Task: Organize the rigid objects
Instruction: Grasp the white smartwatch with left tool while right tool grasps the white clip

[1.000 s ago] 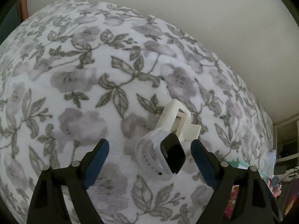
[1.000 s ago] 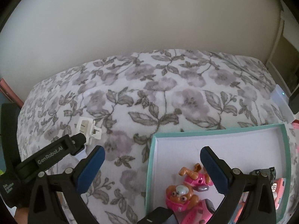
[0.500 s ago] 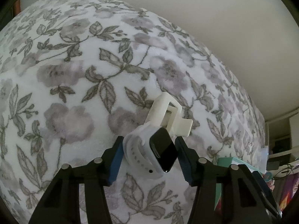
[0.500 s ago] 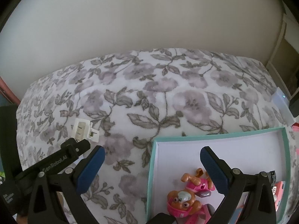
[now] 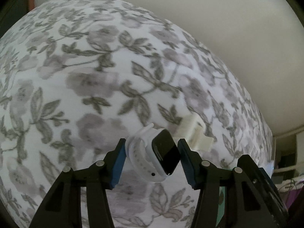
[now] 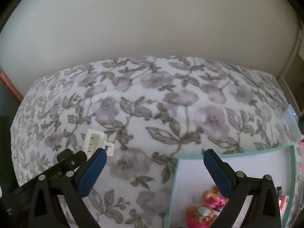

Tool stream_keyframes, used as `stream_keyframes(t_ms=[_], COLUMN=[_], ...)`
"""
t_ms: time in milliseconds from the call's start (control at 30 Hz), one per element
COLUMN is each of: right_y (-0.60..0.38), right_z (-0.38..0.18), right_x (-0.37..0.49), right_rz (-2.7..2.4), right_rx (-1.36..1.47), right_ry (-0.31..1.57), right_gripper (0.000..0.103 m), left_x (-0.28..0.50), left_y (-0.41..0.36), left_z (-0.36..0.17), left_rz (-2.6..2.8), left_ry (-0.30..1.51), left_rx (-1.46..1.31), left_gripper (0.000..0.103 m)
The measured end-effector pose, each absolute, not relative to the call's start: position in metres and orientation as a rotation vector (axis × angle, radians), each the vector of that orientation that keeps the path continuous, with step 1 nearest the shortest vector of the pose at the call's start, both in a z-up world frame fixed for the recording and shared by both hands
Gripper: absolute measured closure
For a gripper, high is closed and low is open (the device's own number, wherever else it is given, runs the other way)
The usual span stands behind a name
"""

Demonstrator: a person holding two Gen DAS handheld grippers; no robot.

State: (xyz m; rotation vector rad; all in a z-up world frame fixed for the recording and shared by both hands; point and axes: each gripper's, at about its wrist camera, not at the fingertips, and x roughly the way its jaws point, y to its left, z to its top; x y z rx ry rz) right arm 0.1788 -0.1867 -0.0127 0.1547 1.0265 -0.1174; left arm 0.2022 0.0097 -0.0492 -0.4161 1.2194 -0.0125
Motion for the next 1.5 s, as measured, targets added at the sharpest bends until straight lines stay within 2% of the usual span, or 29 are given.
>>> stream_keyframes(t_ms=[400, 733, 900, 967, 1133, 1233, 1500], right_y=[-0.145, -0.116, -0.107, -0.105, -0.102, -0.102, -0.103], right_z=[-0.038, -0.068, -0.072, -0.074, -0.073, -0.070, -0.064], right_x=[0.207, 0.225, 0.231, 0.231, 0.229, 0.227, 0.207], right_rz=[-0.007, -0.010, -0.028, -0.031, -0.043, -0.046, -0.020], right_rx=[0.170, 0.133, 0.092, 0.076, 0.037, 0.027, 0.020], right_ry=[1.068, 1.112, 1.110, 1.115, 1.108, 1.105, 1.118], right_gripper=[0.000, 0.001, 0.019, 0.022, 0.036, 0.052, 0.053], left_x=[0.193, 0.192, 0.193, 0.194, 0.194, 0.194, 0.189], left_y=[0.072, 0.083, 0.084, 0.084, 0.083, 0.082, 0.070], left_z=[-0.041, -0.043, -0.048, -0.049, -0.051, -0.050, -0.036], left_rz=[0.225, 0.261, 0.256, 0.252, 0.246, 0.240, 0.207], left_ry=[1.156, 1.151, 1.164, 1.167, 1.170, 1.175, 1.172], left_rx=[-0.480, -0.482, -0.486, -0.488, -0.486, -0.482, -0.430], left_gripper=[0.047, 0.047, 0.047, 0.047, 0.047, 0.047, 0.047])
